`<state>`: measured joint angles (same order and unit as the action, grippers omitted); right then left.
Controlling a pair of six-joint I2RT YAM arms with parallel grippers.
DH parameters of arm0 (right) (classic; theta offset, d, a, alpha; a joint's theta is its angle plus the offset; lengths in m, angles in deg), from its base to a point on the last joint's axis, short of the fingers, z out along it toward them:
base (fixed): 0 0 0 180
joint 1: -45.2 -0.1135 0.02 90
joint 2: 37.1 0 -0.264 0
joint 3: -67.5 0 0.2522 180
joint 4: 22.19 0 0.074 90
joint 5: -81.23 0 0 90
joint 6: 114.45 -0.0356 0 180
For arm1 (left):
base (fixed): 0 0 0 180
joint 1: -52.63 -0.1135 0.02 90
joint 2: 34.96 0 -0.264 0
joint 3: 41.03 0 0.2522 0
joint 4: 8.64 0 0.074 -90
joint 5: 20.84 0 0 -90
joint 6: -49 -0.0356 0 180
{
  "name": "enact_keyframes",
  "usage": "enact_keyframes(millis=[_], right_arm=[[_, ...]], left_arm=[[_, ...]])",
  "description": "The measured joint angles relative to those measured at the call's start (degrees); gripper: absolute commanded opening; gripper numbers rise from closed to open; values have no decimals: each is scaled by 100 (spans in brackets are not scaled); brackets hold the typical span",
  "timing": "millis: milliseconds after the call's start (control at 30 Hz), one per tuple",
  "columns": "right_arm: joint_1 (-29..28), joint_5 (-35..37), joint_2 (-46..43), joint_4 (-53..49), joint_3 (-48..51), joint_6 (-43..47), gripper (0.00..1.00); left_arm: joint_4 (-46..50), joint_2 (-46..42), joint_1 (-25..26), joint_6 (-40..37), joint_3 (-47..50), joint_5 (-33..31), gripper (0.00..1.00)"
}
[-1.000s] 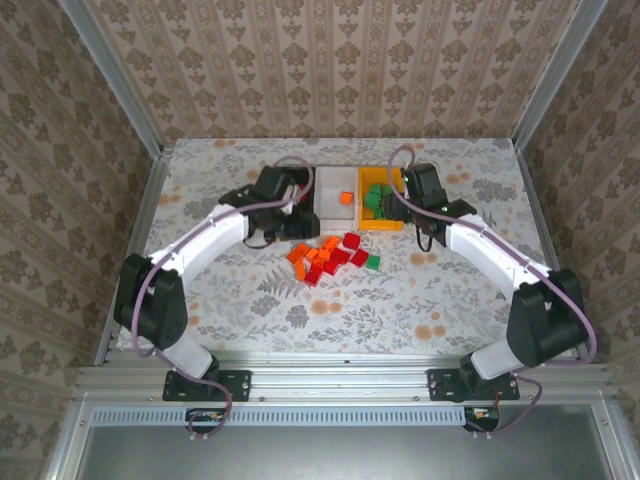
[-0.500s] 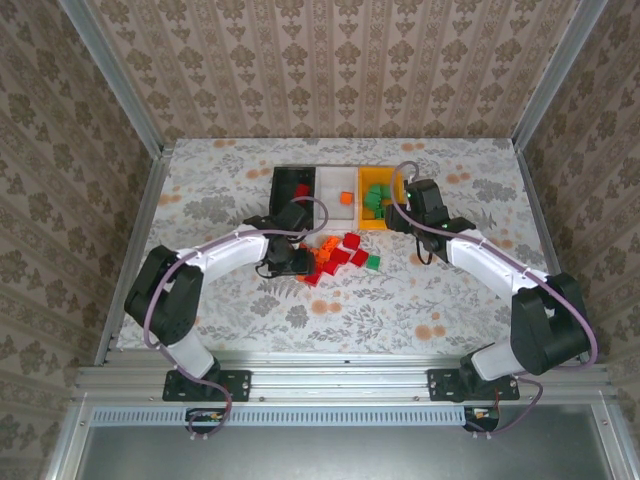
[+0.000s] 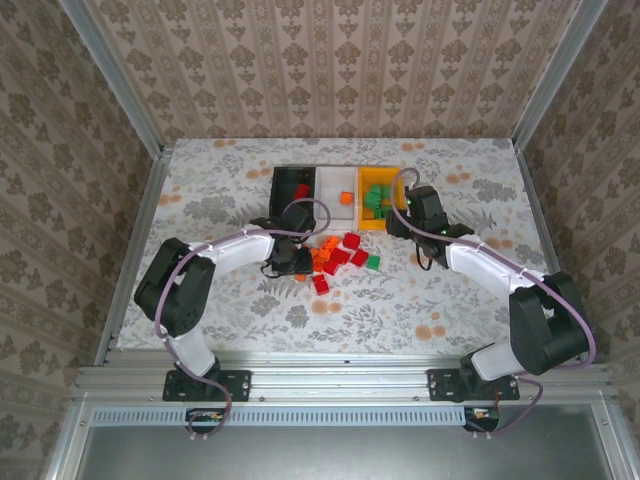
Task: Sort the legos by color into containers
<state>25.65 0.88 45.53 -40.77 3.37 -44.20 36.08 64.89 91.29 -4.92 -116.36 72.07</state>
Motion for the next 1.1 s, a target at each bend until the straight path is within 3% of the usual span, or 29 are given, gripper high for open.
enact_keyframes(millis=[233, 433, 633, 833, 1100], right_arm=[[0, -2, -66, 160, 61, 0, 58], [0, -114, -81, 205, 122, -9, 58], [0, -151, -76, 271, 138, -22, 58], [0, -149, -76, 494, 289, -26, 57], [2, -98, -39, 645, 374, -46, 57]], left_arm=[[76, -111, 4, -7, 4, -149, 20], [531, -656, 155, -118, -127, -212, 22], [1134, -826, -175, -732, -1480, -334, 22], [1349, 162, -966, -1224, -3217, -337, 20], [1679, 1906, -817, -1519, -5193, 337, 22]])
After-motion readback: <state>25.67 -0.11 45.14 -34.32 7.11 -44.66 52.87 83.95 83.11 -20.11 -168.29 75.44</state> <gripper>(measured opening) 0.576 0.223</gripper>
